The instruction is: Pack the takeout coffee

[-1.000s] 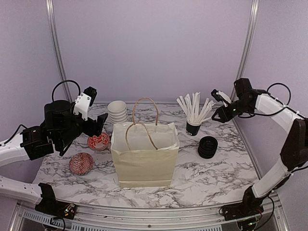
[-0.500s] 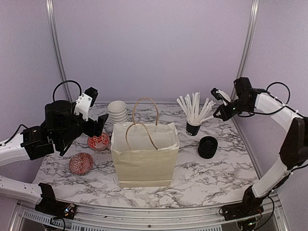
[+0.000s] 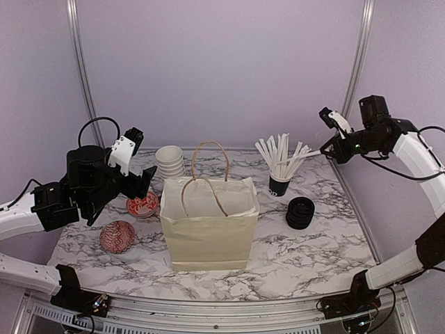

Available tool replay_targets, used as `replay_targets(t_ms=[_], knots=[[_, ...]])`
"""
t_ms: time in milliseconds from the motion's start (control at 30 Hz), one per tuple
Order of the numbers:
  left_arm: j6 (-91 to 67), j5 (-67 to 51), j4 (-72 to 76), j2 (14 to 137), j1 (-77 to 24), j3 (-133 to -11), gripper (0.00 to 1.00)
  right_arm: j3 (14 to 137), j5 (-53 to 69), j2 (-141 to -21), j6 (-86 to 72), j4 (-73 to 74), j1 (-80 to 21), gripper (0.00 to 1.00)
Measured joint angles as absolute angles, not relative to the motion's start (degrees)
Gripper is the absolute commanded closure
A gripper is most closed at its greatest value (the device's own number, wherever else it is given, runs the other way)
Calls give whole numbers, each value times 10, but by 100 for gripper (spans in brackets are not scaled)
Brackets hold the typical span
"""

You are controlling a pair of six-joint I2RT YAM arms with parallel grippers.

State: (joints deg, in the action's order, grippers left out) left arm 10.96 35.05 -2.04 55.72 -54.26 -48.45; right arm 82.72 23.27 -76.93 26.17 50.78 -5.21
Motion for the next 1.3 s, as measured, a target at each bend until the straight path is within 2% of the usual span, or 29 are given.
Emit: replay_targets(t_ms=[467, 800, 1067, 1300], knots=[[127, 361, -20, 563, -542, -484, 8, 870, 270, -713, 271, 545, -45, 100], [129, 373, -20, 574, -529, -484, 8, 947, 459, -712, 318, 549, -48, 100], [132, 391, -16, 552, -528, -480, 7, 978, 622, -714, 412, 615, -109, 100], [133, 392, -16, 551, -528, -479, 7, 999, 700, -741, 455, 657, -145, 100]])
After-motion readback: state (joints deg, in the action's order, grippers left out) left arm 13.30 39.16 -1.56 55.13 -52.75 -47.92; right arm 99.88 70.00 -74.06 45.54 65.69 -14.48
